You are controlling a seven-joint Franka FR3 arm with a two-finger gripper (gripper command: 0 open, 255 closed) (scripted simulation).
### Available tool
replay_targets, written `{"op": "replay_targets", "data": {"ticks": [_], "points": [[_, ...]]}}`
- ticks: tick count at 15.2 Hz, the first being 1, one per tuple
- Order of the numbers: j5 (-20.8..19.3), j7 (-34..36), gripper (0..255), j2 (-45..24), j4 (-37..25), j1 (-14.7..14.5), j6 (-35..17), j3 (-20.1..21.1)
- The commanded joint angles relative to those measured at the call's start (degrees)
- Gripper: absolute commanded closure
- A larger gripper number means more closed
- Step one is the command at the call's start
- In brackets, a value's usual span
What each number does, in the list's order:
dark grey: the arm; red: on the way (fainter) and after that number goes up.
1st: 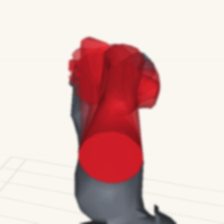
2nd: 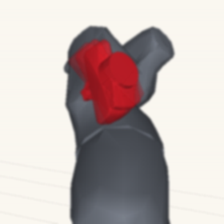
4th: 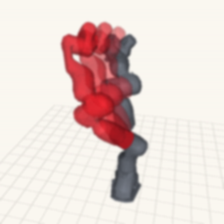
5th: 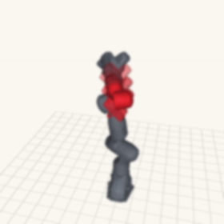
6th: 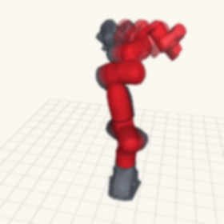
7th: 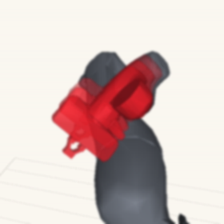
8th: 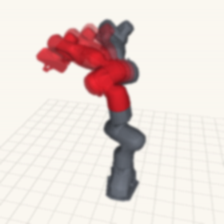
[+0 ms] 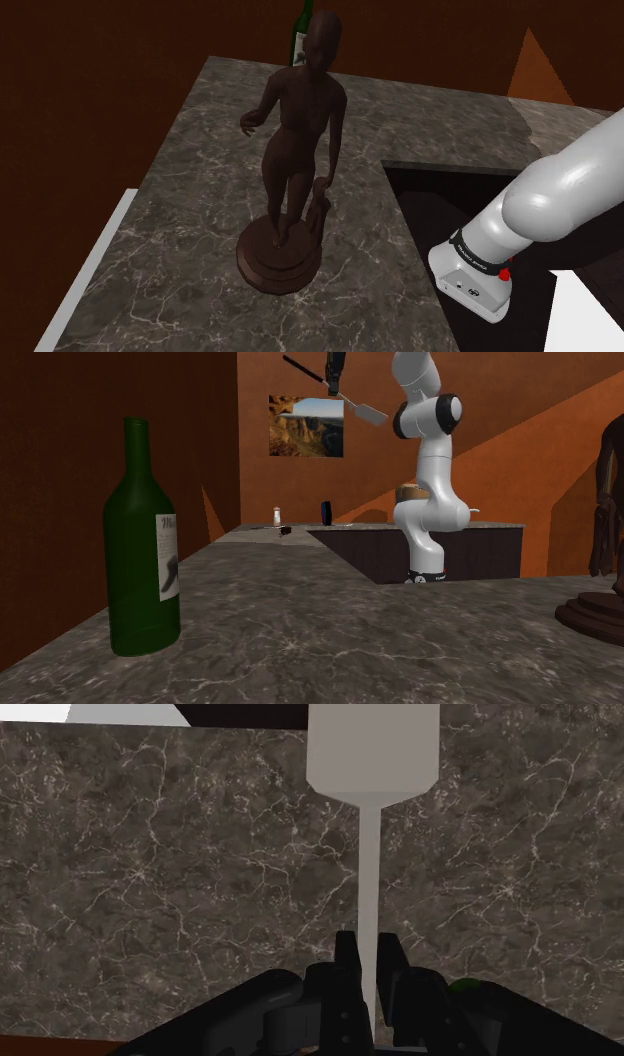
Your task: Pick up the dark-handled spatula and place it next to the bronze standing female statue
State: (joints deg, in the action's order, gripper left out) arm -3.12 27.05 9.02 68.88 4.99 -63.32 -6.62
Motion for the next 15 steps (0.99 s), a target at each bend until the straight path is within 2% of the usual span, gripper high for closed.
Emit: {"op": "replay_targets", "data": {"ticks": [1,8,15], "points": [[-0.08,3.17,255,1.86,2.23,-1.12,-0.23,1.90],[0.91,14.65,255,4.26,4.63,-4.96,0.25,9.20],[2.03,26.34,255,2.92,2.80,-8.67,1.13,16.78]]}}
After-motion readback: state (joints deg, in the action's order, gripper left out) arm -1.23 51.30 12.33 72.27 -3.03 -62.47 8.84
